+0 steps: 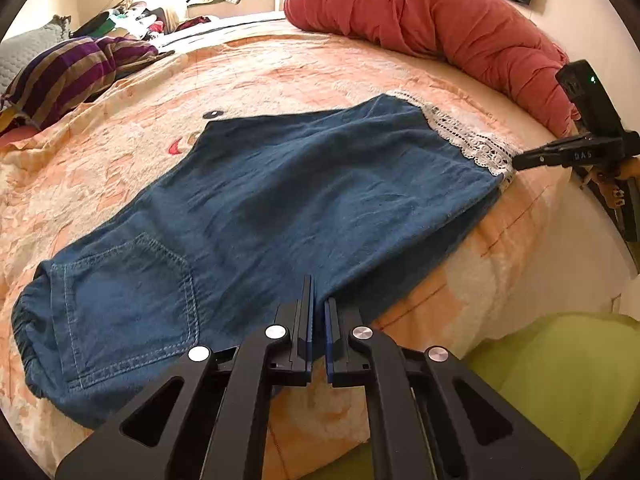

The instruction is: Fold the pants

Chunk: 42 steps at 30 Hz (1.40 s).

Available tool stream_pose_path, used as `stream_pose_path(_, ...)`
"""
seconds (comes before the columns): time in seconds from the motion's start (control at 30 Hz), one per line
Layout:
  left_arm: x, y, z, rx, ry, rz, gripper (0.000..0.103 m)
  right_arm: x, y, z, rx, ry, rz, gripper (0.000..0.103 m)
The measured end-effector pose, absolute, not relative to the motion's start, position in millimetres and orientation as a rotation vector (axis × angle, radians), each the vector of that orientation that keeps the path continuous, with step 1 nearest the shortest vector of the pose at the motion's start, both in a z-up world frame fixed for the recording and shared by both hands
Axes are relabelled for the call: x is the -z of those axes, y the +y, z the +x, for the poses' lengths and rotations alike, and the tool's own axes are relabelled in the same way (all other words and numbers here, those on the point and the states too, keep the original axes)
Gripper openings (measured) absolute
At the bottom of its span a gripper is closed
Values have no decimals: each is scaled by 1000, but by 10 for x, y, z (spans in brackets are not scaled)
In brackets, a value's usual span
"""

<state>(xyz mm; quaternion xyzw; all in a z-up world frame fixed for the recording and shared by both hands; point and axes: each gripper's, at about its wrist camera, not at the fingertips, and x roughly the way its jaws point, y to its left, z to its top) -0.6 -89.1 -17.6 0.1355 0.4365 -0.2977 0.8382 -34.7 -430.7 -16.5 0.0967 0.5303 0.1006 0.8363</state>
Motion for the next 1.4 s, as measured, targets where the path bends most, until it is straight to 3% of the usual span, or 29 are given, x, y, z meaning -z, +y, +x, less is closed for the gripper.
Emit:
stream_pose_path(0.1,230,-834,38,618,951,265,3,207,-4338,-348,-219,1140,204,6)
stream_pose_path(0.2,270,-844,53,625,969,260,3,154,-4373,-350,-184,1147,158,16)
stream_pose_path(0.37,284,-870,36,631,970,276,4,-282,-4284,-359,-196,982,55,22)
stream_pose_path(0.43,291,-868,36,629,973,276,4,-348,-4090,-309,-274,939,18,31)
stream_pose_path(0.67,270,-778,-47,620,971,276,6,39,-3492,38,-440,1014,-52,31)
stream_pose_path(0.8,143,-581,-109,585,945,213,20,340,-3501,55,-402,1080,-51,33)
stream_pose_path(0.93,-96,-212,-102,480,869,111,53,263,-3514,6,-421,1044,-31,37)
stream_pose_path(1.07,-269,328,-15,261,819,0,66,132,-3522,4,-424,996,-49,39)
stream_pose_path(1.23,-166,915,165,24,867,-143,89,-1,-3473,32,-462,939,-67,41)
stream_pose_path(1.3,-62,964,255,-1,891,-162,89,-3,-3484,70,-460,938,-63,41)
stream_pose_path(1.37,36,960,348,-13,913,-158,74,30,-3496,92,-459,949,-63,41)
stream_pose_path(1.4,82,945,399,-10,927,-156,41,63,-3484,98,-459,958,-63,41)
